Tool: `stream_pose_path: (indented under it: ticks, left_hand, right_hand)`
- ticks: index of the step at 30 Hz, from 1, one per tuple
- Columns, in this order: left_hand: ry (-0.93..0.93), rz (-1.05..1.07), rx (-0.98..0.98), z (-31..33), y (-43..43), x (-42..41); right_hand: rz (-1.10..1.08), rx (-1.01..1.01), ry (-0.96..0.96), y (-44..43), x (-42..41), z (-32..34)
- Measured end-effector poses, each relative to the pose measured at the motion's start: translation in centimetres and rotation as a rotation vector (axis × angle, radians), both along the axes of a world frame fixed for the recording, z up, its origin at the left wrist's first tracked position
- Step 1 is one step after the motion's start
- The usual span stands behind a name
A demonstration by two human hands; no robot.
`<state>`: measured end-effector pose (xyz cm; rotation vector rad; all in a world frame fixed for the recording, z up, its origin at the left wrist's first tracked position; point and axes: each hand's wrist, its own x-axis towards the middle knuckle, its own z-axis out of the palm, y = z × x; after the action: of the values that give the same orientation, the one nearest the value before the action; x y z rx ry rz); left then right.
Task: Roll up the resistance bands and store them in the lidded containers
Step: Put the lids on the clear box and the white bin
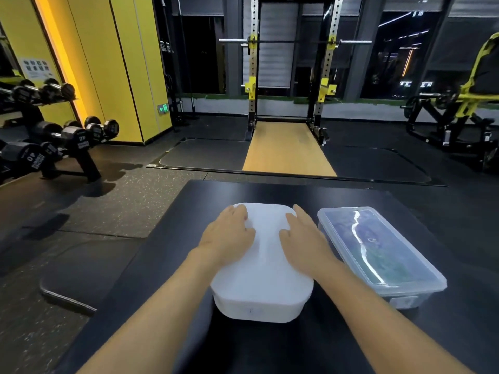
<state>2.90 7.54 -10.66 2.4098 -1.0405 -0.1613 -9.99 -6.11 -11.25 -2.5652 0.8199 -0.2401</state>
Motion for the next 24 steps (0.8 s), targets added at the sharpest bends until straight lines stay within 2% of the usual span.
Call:
stream_pose_path:
  ticks: [3,7,12,17,24]
  left_hand:
    - [-0.081,-0.067,0.073,-0.3,-0.6,0.3]
    - [-0.145,-0.137,0.194,-0.4,-0.7,0.8]
    - [-0.134,-0.144,0.177,-1.2,-1.0,1.1]
    - [-0.107,-0.104,0.229,-1.8,-1.4,1.2]
    - [-0.175,-0.058,0.18,-1.9,-1.5,1.1]
  right_hand:
    - [0.063,-0.129,0.111,0.2,1.0,0.6]
    - [0.088,-0.138,0.155,-1.3,3.0,0.5]
    - [0.128,-0.129,0.139,-2.3,4.3,-0.2]
    - [0.109,-0.213,0.126,-2.1,4.2,-0.9]
    - [0.066,-0.209,0.167,4.9,-2.0,-1.2]
